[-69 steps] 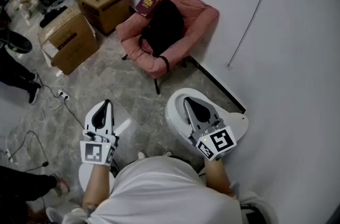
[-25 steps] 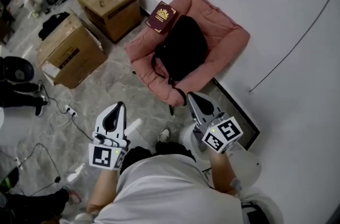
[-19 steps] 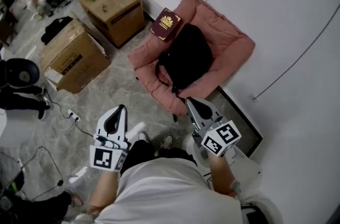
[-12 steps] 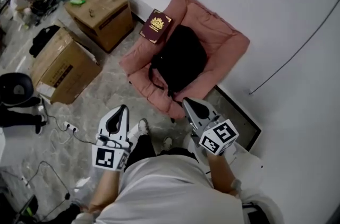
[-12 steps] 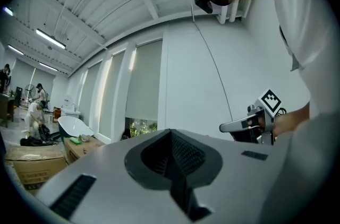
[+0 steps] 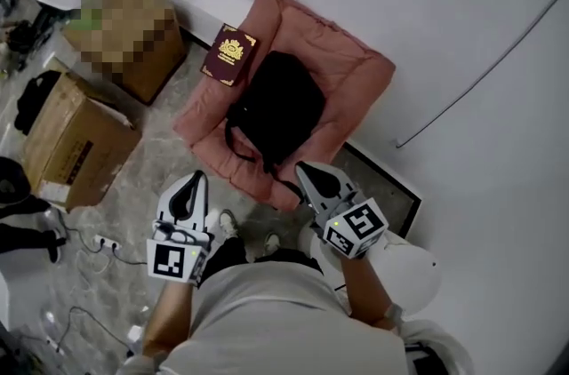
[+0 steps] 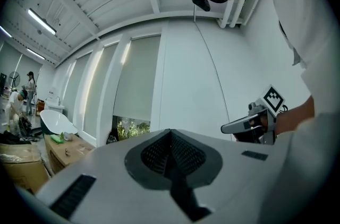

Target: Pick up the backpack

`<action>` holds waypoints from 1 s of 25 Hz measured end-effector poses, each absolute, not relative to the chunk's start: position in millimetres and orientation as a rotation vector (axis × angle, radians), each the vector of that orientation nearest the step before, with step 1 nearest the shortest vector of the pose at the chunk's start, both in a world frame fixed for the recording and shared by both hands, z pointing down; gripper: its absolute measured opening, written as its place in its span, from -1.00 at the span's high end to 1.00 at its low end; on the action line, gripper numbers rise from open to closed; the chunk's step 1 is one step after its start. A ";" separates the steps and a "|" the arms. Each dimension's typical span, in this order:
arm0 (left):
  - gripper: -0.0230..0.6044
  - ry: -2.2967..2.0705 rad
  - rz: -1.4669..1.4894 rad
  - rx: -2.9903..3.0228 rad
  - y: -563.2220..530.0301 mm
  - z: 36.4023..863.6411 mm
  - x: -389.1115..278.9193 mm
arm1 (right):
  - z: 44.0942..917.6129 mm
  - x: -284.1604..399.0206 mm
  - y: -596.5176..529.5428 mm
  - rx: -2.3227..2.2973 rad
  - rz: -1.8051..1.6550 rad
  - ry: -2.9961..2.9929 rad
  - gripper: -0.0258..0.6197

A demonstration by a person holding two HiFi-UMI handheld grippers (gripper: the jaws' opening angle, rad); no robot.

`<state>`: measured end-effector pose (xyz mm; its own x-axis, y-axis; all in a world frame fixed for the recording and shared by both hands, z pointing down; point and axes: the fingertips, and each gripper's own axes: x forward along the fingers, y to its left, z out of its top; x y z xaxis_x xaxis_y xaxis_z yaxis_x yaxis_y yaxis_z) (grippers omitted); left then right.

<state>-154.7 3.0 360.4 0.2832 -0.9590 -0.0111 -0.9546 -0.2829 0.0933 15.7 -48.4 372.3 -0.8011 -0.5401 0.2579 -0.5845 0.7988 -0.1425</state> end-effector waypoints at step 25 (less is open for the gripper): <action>0.87 -1.516 0.027 2.510 -97.8 439.7 -141.9 | 559.5 58.9 -247.9 1.249 0.761 -2.544 0.41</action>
